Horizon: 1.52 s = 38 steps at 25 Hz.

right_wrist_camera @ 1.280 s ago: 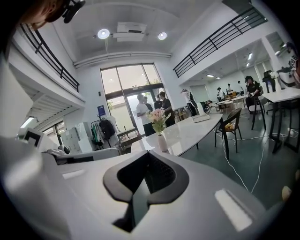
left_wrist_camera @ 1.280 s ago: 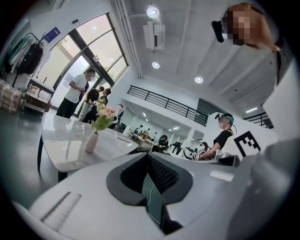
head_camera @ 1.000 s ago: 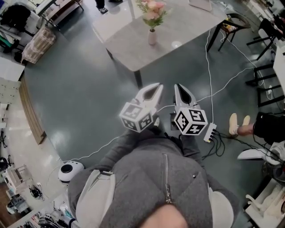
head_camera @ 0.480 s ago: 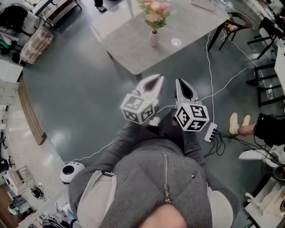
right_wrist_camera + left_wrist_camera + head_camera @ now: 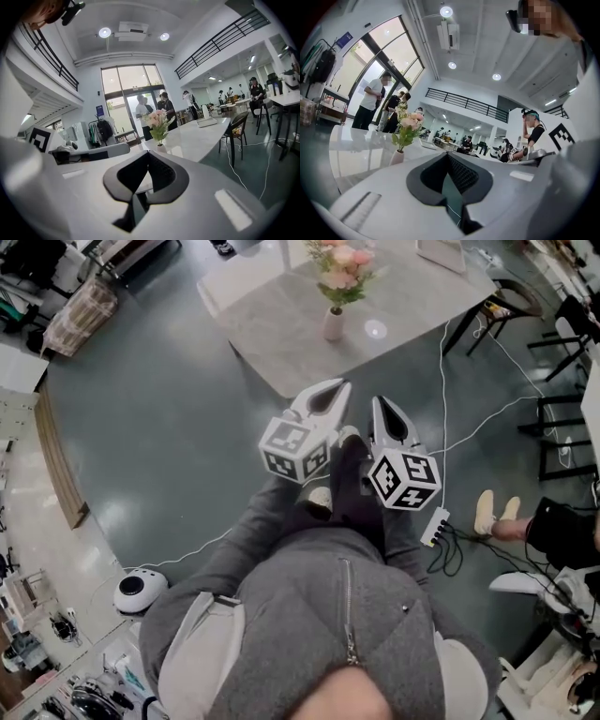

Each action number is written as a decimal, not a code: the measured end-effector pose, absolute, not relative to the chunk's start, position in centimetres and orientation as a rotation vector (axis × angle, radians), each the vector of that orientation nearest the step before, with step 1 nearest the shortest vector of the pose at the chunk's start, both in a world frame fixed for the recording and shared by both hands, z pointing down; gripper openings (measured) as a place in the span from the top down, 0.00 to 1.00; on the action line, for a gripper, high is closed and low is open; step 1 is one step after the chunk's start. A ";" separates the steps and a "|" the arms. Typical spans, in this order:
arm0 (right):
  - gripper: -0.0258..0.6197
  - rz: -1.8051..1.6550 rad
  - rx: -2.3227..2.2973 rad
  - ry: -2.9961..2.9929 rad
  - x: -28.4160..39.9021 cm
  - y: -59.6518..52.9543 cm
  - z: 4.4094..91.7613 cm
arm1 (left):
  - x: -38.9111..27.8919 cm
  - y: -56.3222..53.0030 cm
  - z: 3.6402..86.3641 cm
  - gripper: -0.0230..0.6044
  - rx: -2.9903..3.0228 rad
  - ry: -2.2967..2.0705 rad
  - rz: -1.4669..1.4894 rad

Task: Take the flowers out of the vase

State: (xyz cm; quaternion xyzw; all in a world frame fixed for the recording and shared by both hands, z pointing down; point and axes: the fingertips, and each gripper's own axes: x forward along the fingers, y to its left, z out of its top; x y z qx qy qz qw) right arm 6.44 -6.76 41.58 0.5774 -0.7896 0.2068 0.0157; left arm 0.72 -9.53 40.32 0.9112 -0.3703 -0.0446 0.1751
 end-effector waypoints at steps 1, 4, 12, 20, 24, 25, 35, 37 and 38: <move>0.96 0.645 1.790 -2.462 6.4 -7.4 41.6 | 0.7 -10.0 40.2 0.95 2.582 -1.055 -0.129; 0.96 0.644 1.758 -2.484 6.2 -9.4 41.5 | 0.5 -11.6 40.2 0.95 2.575 -1.082 -0.140; 0.96 0.637 1.659 -2.518 5.7 -14.7 41.2 | 0.0 -16.8 39.7 0.95 2.537 -1.164 -0.166; 0.96 0.675 1.573 -2.535 6.1 -20.2 42.0 | -0.3 -22.5 39.7 0.95 2.491 -1.255 -0.178; 0.95 0.689 1.545 -2.547 6.2 -22.7 42.4 | -0.9 -25.1 39.9 0.95 2.465 -1.311 -0.178; 0.95 0.695 1.536 -2.550 6.2 -23.2 42.5 | -0.9 -25.6 40.0 0.95 2.458 -1.325 -0.177; 0.72 0.749 1.369 -2.593 5.3 -27.7 44.4 | -2.3 -29.7 41.7 0.95 2.359 -1.451 -0.155; 0.64 0.756 1.311 -2.601 4.9 -28.4 44.9 | -2.6 -30.5 42.0 0.95 2.337 -1.479 -0.155; 0.58 0.759 1.280 -2.604 4.6 -28.7 45.2 | -2.8 -30.9 42.1 0.95 2.327 -1.493 -0.156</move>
